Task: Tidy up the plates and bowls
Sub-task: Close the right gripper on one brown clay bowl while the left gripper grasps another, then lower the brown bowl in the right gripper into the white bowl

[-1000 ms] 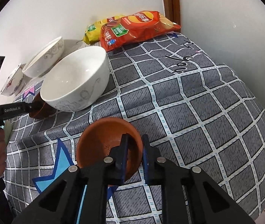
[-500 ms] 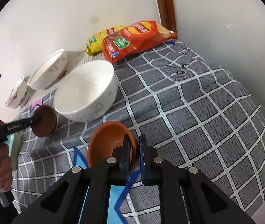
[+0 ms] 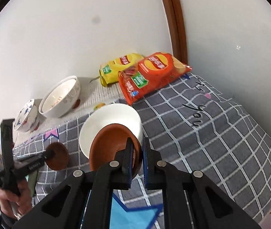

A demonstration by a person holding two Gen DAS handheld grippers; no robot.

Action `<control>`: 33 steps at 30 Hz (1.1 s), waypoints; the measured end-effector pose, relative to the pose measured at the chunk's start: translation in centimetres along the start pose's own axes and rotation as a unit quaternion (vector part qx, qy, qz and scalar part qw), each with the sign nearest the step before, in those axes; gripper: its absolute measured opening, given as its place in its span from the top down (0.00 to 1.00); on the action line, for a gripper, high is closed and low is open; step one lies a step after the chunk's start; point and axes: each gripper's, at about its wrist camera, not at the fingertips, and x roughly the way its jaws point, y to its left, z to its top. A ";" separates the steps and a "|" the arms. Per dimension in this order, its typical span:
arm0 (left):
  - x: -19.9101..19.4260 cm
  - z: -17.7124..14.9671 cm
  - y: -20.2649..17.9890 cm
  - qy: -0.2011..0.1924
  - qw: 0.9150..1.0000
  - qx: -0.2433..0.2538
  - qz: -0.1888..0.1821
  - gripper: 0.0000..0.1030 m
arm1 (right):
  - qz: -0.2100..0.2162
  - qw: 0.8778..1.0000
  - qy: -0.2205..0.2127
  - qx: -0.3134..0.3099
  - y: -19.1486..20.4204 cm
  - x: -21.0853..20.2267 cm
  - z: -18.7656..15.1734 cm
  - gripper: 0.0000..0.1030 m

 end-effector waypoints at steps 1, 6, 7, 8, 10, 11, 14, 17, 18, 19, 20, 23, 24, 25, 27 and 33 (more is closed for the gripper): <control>0.2 0.1 0.0 -0.001 1.000 0.002 -0.002 0.93 | 0.000 1.000 0.000 -0.001 0.1 0.2 0.1 0.91; 0.6 0.8 0.1 -0.002 1.000 0.011 -0.010 0.93 | -0.002 1.000 0.000 0.004 1.0 1.3 1.0 0.91; 0.8 0.8 0.1 -0.002 1.000 0.012 -0.008 0.93 | -0.003 1.000 0.001 0.005 1.1 1.7 1.1 0.91; 1.1 0.9 0.1 -0.002 1.000 0.012 -0.006 0.93 | -0.005 1.000 0.001 0.006 1.2 1.8 1.2 0.91; 1.4 0.9 0.2 -0.003 1.000 0.013 -0.004 0.91 | -0.009 1.000 0.002 0.007 1.5 2.2 1.4 0.91; 1.6 0.9 0.2 -0.004 1.000 0.014 -0.004 0.91 | -0.011 1.000 0.003 0.007 1.6 2.5 1.5 0.91; 1.9 1.1 0.1 -0.007 1.000 0.019 -0.001 0.90 | -0.023 1.000 0.007 0.005 1.9 3.0 1.8 0.91; 1.9 1.1 0.1 -0.009 1.000 0.028 0.000 0.90 | -0.029 1.000 0.008 0.006 2.0 3.3 1.9 0.91; 2.0 1.0 0.2 -0.009 1.000 0.026 -0.002 0.89 | -0.029 1.000 0.009 0.009 2.1 3.3 1.9 0.91; 2.0 0.9 0.4 -0.009 1.000 0.024 -0.001 0.89 | -0.028 1.000 0.009 0.010 2.2 3.4 1.9 0.91; 2.1 0.9 0.5 -0.009 1.000 0.022 -0.002 0.89 | -0.028 1.000 0.009 0.009 2.3 3.4 1.9 0.91; 2.1 0.9 0.3 -0.011 1.000 0.022 0.003 0.89 | -0.036 0.999 0.011 0.005 2.6 3.8 1.9 0.91; 2.1 0.9 0.2 -0.013 1.000 0.023 0.006 0.88 | -0.037 0.999 0.013 0.004 2.6 3.9 1.9 0.91; 2.1 0.9 0.1 -0.015 1.000 0.025 0.012 0.88 | -0.036 0.999 0.015 0.003 2.7 4.0 1.9 0.91; 2.2 0.8 0.0 -0.018 0.999 0.029 0.019 0.87 | -0.034 0.999 0.020 0.000 2.8 4.3 2.0 0.91; 2.2 0.9 0.1 -0.017 0.999 0.026 0.016 0.87 | -0.039 0.999 0.027 -0.004 2.9 5.1 2.0 0.91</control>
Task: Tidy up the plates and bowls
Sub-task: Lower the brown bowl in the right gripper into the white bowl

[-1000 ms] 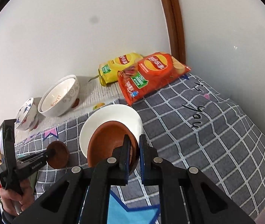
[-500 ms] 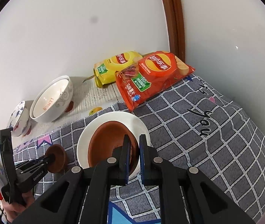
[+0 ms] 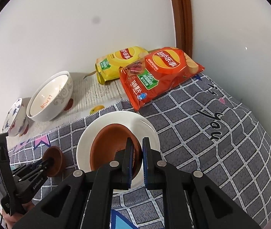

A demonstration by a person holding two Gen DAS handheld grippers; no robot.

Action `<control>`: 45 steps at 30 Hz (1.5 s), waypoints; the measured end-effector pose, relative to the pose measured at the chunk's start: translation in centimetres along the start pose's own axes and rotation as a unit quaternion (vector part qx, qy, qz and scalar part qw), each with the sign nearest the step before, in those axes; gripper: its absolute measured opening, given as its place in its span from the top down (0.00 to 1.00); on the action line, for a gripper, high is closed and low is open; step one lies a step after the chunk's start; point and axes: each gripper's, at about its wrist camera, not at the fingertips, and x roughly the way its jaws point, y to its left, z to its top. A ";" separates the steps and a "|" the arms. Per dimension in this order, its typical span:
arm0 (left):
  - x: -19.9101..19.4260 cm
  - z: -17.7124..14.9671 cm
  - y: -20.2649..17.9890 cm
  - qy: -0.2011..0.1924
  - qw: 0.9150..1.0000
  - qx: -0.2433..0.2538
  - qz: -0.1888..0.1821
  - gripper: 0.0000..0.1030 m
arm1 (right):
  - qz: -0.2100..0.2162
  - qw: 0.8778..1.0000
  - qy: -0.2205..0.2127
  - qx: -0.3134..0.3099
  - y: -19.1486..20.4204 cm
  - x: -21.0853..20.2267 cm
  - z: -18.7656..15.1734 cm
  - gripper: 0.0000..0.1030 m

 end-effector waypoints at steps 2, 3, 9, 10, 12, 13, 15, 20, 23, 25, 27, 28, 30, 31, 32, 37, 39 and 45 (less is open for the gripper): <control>0.0 0.0 0.0 0.000 1.000 0.000 0.000 0.87 | -0.004 1.000 0.004 0.000 0.0 0.4 -0.1 0.91; 0.0 0.0 0.0 0.000 1.000 0.001 0.000 0.87 | -0.004 1.000 0.005 0.001 -0.1 0.6 -0.1 0.91; 0.1 0.1 0.2 0.004 1.000 -0.002 -0.007 0.87 | -0.009 1.000 0.016 -0.007 0.2 1.8 -0.2 0.91; 0.1 0.1 0.2 0.004 1.000 -0.003 -0.008 0.87 | -0.009 1.000 0.018 -0.008 0.3 2.0 -0.2 0.91; 0.1 0.1 0.2 0.004 1.000 -0.003 -0.009 0.87 | -0.008 1.000 0.022 -0.012 0.6 2.4 -0.2 0.91; 0.1 0.1 0.2 0.004 1.000 -0.003 -0.009 0.87 | -0.009 1.000 0.023 -0.014 0.8 2.6 -0.2 0.91; 0.2 0.1 0.2 0.004 1.000 -0.004 -0.009 0.87 | -0.012 0.999 0.027 -0.018 1.1 3.0 -0.2 0.91; 0.2 0.1 0.2 0.004 1.000 -0.002 -0.008 0.86 | -0.015 0.999 0.040 -0.018 1.4 4.0 0.0 0.91; 0.2 0.1 0.2 0.004 1.000 -0.003 -0.009 0.86 | -0.014 0.999 0.043 -0.018 1.5 4.3 0.0 0.91; 0.2 0.1 0.2 0.004 1.000 -0.003 -0.009 0.86 | -0.015 0.999 0.047 -0.018 1.5 4.5 0.1 0.91; 0.2 0.1 0.2 0.004 1.000 -0.003 -0.008 0.86 | -0.017 0.998 0.049 -0.018 1.6 4.7 0.1 0.91; 0.2 0.1 0.2 0.004 1.000 -0.003 -0.008 0.86 | -0.017 0.998 0.051 -0.018 1.6 4.8 0.1 0.91; 0.2 0.1 0.2 0.004 1.000 -0.002 -0.007 0.86 | -0.016 0.998 0.056 -0.016 1.6 4.9 0.1 0.91; 0.2 0.1 0.2 0.003 1.000 -0.001 -0.007 0.86 | -0.016 0.998 0.058 -0.016 1.6 5.1 0.1 0.91; 0.3 0.1 0.2 0.003 1.000 -0.001 -0.006 0.86 | -0.018 0.998 0.059 -0.016 1.5 5.2 0.1 0.91; 0.3 0.1 0.1 0.003 1.000 0.000 -0.004 0.85 | -0.019 0.998 0.062 -0.018 1.5 5.4 0.1 0.91; 0.3 0.1 0.1 0.003 1.000 0.002 -0.003 0.85 | -0.025 0.997 0.063 -0.025 1.7 5.5 0.2 0.92; 0.3 0.1 0.1 0.003 1.000 0.001 -0.003 0.85 | -0.053 0.995 0.064 -0.046 2.1 5.9 0.3 0.92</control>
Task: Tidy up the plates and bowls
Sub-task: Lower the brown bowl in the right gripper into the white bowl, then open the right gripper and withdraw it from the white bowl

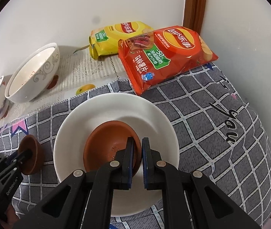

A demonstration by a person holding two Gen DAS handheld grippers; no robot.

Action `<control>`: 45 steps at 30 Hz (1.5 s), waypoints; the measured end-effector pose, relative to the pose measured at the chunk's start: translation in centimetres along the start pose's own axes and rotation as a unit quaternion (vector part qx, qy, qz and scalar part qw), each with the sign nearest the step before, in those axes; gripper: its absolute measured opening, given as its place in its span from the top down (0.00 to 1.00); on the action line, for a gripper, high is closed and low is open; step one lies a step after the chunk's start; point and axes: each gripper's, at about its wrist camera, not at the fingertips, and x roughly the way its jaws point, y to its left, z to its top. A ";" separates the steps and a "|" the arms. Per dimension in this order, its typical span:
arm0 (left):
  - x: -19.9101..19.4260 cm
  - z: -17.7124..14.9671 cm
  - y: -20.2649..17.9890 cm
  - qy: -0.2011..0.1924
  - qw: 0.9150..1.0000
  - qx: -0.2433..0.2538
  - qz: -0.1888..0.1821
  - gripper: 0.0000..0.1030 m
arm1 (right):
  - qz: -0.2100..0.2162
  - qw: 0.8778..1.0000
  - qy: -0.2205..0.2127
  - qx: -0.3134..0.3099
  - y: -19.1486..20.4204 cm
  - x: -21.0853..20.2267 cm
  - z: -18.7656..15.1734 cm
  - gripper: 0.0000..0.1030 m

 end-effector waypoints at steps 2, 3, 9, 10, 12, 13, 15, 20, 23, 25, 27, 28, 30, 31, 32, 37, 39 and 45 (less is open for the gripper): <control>0.0 0.0 0.0 0.000 1.000 0.001 0.000 0.85 | -0.004 1.000 0.003 -0.002 0.1 0.1 0.1 0.92; 0.0 0.0 0.0 0.000 1.000 0.000 0.000 0.85 | -0.007 1.000 0.004 -0.004 0.2 0.2 0.2 0.92; 0.0 0.0 0.0 0.000 1.000 0.000 0.000 0.85 | -0.027 0.999 0.007 -0.024 0.8 0.8 0.0 0.91; 0.0 0.0 0.0 0.000 1.000 0.000 0.000 0.85 | -0.030 0.999 0.006 -0.026 0.8 0.8 -0.1 0.91; 0.0 0.1 0.0 0.000 1.000 0.000 0.000 0.85 | -0.039 0.999 0.002 -0.030 1.0 1.0 -0.2 0.90; 0.0 0.1 0.0 0.000 1.000 0.000 0.000 0.85 | -0.042 0.999 0.001 -0.032 1.0 1.0 -0.3 0.90; 0.0 0.0 0.0 0.001 1.000 -0.001 -0.001 0.85 | -0.049 0.998 0.000 -0.037 1.3 1.1 -0.3 0.89; 0.0 0.0 0.1 0.002 1.000 -0.002 -0.003 0.85 | -0.067 0.996 -0.001 -0.058 1.9 1.3 -0.4 0.87; 0.0 0.0 0.1 0.003 1.000 -0.002 -0.004 0.85 | -0.076 0.994 -0.003 -0.075 2.2 1.2 -0.5 0.86; 0.0 0.0 0.1 0.004 1.000 -0.001 -0.003 0.85 | -0.080 0.994 -0.004 -0.078 2.3 1.3 -0.5 0.85; 0.0 0.1 0.1 0.004 1.000 -0.002 -0.003 0.85 | -0.091 0.991 -0.005 -0.095 2.7 1.3 -0.7 0.85; 0.0 0.1 0.0 0.004 1.000 -0.001 -0.003 0.85 | -0.095 0.990 -0.005 -0.100 2.9 1.4 -0.7 0.84; 0.0 0.1 0.0 0.004 1.000 -0.002 -0.003 0.85 | -0.099 0.989 -0.005 -0.105 3.0 1.5 -0.8 0.83; 0.0 0.1 0.0 0.004 1.000 -0.002 -0.003 0.85 | -0.099 0.989 -0.004 -0.106 3.0 1.5 -0.8 0.83; 0.0 0.1 0.0 0.004 1.000 -0.003 -0.003 0.85 | -0.097 0.990 -0.002 -0.105 2.9 1.5 -0.7 0.83; 0.0 0.1 0.0 0.005 1.000 -0.004 -0.004 0.85 | -0.095 0.989 0.000 -0.109 2.9 1.6 -0.7 0.83; 0.0 0.1 -0.1 0.005 1.000 -0.004 -0.004 0.86 | -0.089 0.990 0.003 -0.107 2.9 1.6 -0.8 0.83; -0.2 0.2 0.2 0.005 1.000 -0.016 -0.017 0.88 | -0.057 0.994 0.003 -0.089 2.3 0.7 -0.9 0.80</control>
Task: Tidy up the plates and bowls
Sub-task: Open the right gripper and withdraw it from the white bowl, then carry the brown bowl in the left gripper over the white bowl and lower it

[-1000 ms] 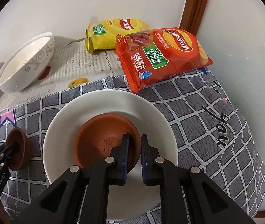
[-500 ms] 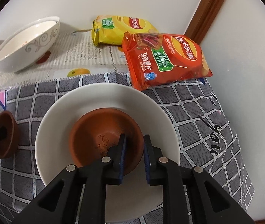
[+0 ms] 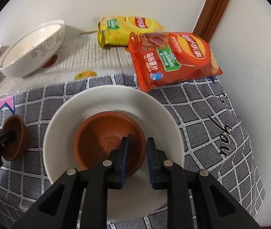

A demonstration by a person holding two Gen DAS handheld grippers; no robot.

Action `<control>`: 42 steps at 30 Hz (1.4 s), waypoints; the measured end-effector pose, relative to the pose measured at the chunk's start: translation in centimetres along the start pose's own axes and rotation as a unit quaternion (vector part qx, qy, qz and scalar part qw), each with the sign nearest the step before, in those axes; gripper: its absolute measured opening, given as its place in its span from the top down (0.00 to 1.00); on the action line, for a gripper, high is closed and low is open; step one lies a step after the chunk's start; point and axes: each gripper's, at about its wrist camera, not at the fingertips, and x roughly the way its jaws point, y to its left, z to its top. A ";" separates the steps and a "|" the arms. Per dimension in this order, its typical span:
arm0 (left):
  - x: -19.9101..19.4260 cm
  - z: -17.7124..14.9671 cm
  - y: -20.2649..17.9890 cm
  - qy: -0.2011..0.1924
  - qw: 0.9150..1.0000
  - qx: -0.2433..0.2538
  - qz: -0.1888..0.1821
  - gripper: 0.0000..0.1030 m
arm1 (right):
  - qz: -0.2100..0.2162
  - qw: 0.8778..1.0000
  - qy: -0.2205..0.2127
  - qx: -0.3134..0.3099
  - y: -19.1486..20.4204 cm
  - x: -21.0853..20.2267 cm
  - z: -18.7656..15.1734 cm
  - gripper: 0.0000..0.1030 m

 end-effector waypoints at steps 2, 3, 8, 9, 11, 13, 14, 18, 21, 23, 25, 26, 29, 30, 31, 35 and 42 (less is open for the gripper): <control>-0.2 0.0 0.2 0.000 1.000 -0.004 -0.005 0.89 | 0.004 1.000 -0.008 0.006 -0.5 -0.7 -0.2 0.77; -0.2 0.0 0.2 0.000 1.000 -0.006 -0.008 0.89 | 0.008 1.000 -0.011 0.010 -0.7 -1.0 -0.3 0.77; -0.9 -0.2 0.6 -0.002 0.999 -0.023 -0.023 0.92 | 0.031 0.999 -0.026 0.029 -1.8 -2.9 -1.1 0.77; -1.1 -0.3 0.7 -0.001 0.999 -0.028 -0.027 0.92 | 0.033 0.998 -0.034 0.031 -2.1 -3.5 -1.3 0.77; -1.6 -0.3 0.6 0.000 0.999 -0.033 -0.033 0.93 | 0.037 0.998 -0.043 0.033 -2.6 -4.5 -1.6 0.77; -2.2 -0.4 0.4 0.001 0.999 -0.031 -0.033 0.93 | 0.039 0.997 -0.049 0.034 -2.9 -5.3 -2.0 0.77; -2.5 -0.5 0.2 0.002 0.999 -0.029 -0.034 0.93 | 0.042 0.997 -0.053 0.037 -3.1 -5.8 -2.2 0.77; -3.7 -0.6 -0.1 -0.001 0.999 -0.034 -0.038 0.93 | 0.052 0.996 -0.062 0.044 -4.0 -7.0 -3.1 0.77; -4.8 -0.8 -0.4 -0.003 0.998 -0.042 -0.044 0.93 | 0.058 0.995 -0.066 0.049 -4.8 -7.8 -3.7 0.77; -5.6 -0.8 -0.7 -0.003 0.998 -0.047 -0.048 0.93 | 0.061 0.994 -0.070 0.053 -5.4 -8.4 -4.2 0.77; -6.4 -0.8 -1.2 -0.009 0.998 -0.047 -0.045 0.93 | 0.063 0.994 -0.074 0.057 -6.1 -8.9 -4.7 0.77; -6.8 -0.8 -1.6 -0.012 0.998 -0.048 -0.044 0.93 | 0.064 0.993 -0.075 0.059 -6.5 -9.1 -5.0 0.77; -7.8 -0.8 -2.7 -0.018 0.997 -0.049 -0.049 0.93 | 0.068 0.993 -0.072 0.062 -7.7 -9.5 -6.0 0.77; -8.1 -0.8 -3.1 -0.020 0.997 -0.047 -0.050 0.93 | 0.067 0.993 -0.073 0.062 -8.1 -9.7 -6.4 0.77; -8.2 -0.7 -3.5 -0.022 0.997 -0.046 -0.050 0.93 | 0.065 0.993 -0.073 0.064 -8.5 -9.8 -6.8 0.77; -9.1 -0.6 -5.7 -0.029 0.997 -0.037 -0.053 0.93 | 0.065 0.992 -0.072 0.077 -10.9 -10.2 -8.2 0.77; -9.2 0.0 -8.8 -0.035 0.997 -0.035 -0.063 0.93 | 0.055 0.993 -0.067 0.082 -14.4 -10.3 -10.6 0.77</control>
